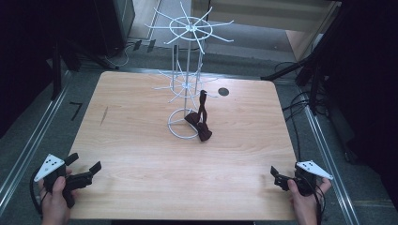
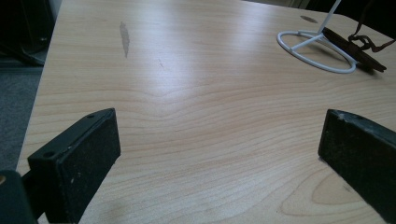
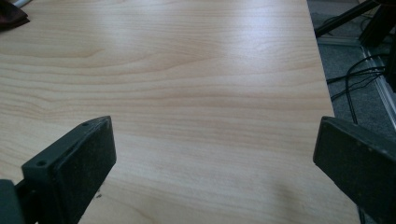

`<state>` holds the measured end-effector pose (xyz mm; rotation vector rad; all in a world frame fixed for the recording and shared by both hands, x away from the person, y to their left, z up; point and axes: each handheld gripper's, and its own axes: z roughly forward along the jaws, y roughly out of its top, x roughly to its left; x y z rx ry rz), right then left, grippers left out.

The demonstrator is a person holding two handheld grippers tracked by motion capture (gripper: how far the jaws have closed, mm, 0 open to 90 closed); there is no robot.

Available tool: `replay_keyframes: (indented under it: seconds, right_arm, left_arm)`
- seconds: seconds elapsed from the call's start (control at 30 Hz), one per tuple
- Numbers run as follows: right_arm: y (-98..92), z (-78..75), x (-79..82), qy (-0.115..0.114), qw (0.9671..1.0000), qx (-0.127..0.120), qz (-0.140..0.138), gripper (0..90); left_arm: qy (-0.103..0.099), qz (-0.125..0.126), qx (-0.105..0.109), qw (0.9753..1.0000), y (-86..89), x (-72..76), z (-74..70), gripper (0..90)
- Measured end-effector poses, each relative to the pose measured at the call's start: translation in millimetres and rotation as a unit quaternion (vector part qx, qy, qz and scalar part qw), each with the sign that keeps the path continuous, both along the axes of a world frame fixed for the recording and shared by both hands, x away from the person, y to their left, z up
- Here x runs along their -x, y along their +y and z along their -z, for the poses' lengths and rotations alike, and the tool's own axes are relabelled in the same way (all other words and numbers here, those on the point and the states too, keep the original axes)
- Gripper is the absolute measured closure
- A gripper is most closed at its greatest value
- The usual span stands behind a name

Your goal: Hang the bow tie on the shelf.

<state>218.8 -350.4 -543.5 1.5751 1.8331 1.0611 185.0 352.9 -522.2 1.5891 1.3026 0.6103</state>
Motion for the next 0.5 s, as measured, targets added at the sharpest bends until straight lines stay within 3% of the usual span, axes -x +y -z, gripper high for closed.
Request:
replay_keyframes:
  seconds: [0.23,0.5]
  right_arm:
    - [-18.9,-4.6,14.1,-0.008,0.9997,-0.023,0.0,0.0]
    - [-25.1,5.4,19.1,0.006,0.9998,-0.017,0.007,0.0]
  left_arm:
    - [0.002,0.003,0.003,1.0,0.1,-0.7,0.1,0.0]
    - [0.003,-0.004,0.007,1.0,1.4,-0.6,0.2,0.0]
